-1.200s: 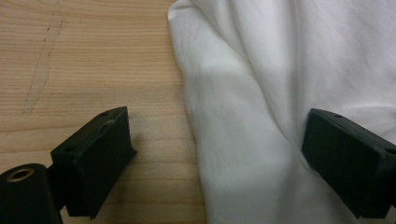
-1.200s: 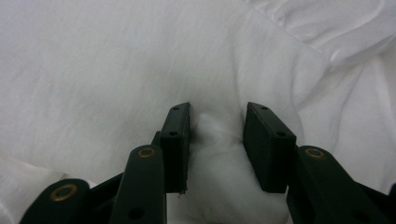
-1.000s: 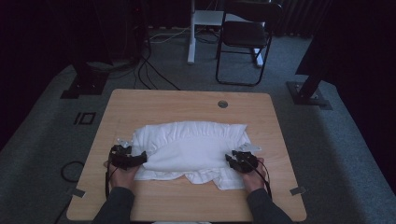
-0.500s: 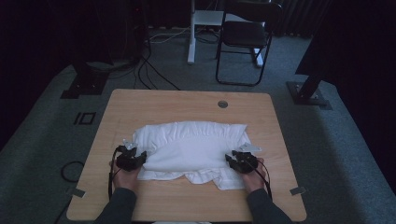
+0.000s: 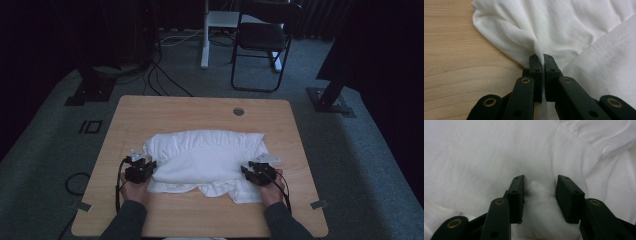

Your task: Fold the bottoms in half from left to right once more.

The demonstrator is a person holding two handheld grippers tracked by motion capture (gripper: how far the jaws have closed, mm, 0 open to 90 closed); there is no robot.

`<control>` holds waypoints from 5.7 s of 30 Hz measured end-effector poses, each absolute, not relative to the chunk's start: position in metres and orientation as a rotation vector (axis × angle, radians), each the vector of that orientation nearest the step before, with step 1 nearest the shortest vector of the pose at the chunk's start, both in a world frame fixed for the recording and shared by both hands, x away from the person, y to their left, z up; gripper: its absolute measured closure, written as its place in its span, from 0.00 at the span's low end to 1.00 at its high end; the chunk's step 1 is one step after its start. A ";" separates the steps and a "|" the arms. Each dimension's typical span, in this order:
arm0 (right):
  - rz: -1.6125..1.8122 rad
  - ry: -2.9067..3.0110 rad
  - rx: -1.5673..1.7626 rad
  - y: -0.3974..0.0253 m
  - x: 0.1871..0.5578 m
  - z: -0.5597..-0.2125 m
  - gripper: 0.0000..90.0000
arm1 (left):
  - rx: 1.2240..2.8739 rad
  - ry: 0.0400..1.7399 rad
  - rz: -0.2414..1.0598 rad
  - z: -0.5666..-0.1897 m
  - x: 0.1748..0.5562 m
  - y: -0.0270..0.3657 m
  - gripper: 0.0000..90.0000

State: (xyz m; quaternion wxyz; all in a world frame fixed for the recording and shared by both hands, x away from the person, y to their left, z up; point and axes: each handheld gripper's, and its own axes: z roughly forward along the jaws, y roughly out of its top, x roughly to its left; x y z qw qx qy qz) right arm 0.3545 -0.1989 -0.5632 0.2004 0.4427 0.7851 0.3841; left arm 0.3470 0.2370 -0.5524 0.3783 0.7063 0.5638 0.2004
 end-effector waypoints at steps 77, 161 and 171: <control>0.946 2.356 0.912 -0.074 0.360 -0.549 0.55 | 1.641 1.196 0.480 -0.462 0.359 0.233 0.96; 1.257 2.415 0.752 -0.095 0.377 -0.520 0.34 | 1.686 0.910 0.452 -0.418 0.359 0.161 0.96; 1.114 2.410 0.980 -0.091 0.398 -0.558 0.39 | 1.712 0.874 0.436 -0.418 0.360 0.147 0.96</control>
